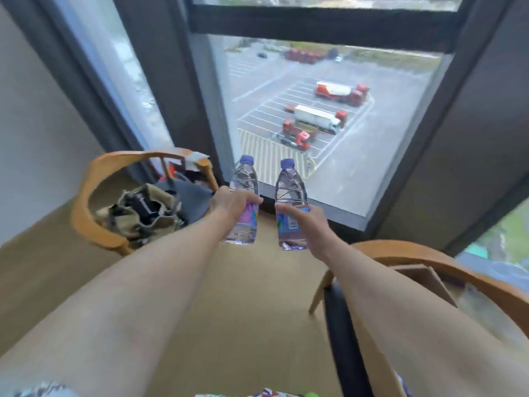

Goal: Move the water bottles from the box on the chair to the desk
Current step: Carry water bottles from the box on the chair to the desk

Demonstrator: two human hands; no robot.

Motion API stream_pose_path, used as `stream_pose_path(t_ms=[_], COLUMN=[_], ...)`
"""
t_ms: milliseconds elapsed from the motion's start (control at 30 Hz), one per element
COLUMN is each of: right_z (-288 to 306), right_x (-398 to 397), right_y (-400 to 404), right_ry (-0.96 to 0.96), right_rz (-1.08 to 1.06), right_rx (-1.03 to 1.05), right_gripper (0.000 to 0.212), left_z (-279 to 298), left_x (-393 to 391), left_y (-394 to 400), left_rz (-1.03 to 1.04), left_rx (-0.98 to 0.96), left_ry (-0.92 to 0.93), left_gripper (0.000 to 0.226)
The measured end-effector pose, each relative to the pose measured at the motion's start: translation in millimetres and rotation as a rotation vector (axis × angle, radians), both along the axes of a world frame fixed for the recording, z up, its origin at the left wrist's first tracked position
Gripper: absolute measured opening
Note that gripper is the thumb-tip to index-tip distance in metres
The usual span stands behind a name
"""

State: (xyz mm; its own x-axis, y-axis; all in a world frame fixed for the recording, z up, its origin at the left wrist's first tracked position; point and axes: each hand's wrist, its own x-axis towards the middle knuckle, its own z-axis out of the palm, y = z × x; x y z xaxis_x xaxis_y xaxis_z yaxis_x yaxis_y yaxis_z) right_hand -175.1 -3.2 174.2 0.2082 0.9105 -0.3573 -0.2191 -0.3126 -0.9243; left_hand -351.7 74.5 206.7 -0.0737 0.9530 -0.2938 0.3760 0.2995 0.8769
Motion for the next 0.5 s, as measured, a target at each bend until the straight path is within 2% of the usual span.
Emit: stream_pose_path(t_ms=[200, 333, 400, 500], right_z=[29.3, 35.8, 36.2, 36.0], right_x=[-180.1, -311.9, -376.8, -468.9], right_y=[18.3, 10.6, 4.5, -7.2], right_ry=[-0.046, -0.014, -0.003, -0.010], right_rz=[0.299, 0.423, 0.503, 0.621], right_rx=[0.076, 0.098, 0.114, 0.122], right_gripper=[0.045, 0.037, 0.033, 0.039], left_z=[19.1, 26.7, 31.1, 35.6], left_x=[-202.5, -334.9, -395.5, -479.7], left_y=[-29.1, -65.1, -87.5, -128.0], left_rz=[0.290, 0.452, 0.556, 0.712], left_rx=[0.054, 0.089, 0.111, 0.128], left_ry=[-0.038, -0.078, -0.079, -0.062], left_gripper=[0.069, 0.067, 0.059, 0.059])
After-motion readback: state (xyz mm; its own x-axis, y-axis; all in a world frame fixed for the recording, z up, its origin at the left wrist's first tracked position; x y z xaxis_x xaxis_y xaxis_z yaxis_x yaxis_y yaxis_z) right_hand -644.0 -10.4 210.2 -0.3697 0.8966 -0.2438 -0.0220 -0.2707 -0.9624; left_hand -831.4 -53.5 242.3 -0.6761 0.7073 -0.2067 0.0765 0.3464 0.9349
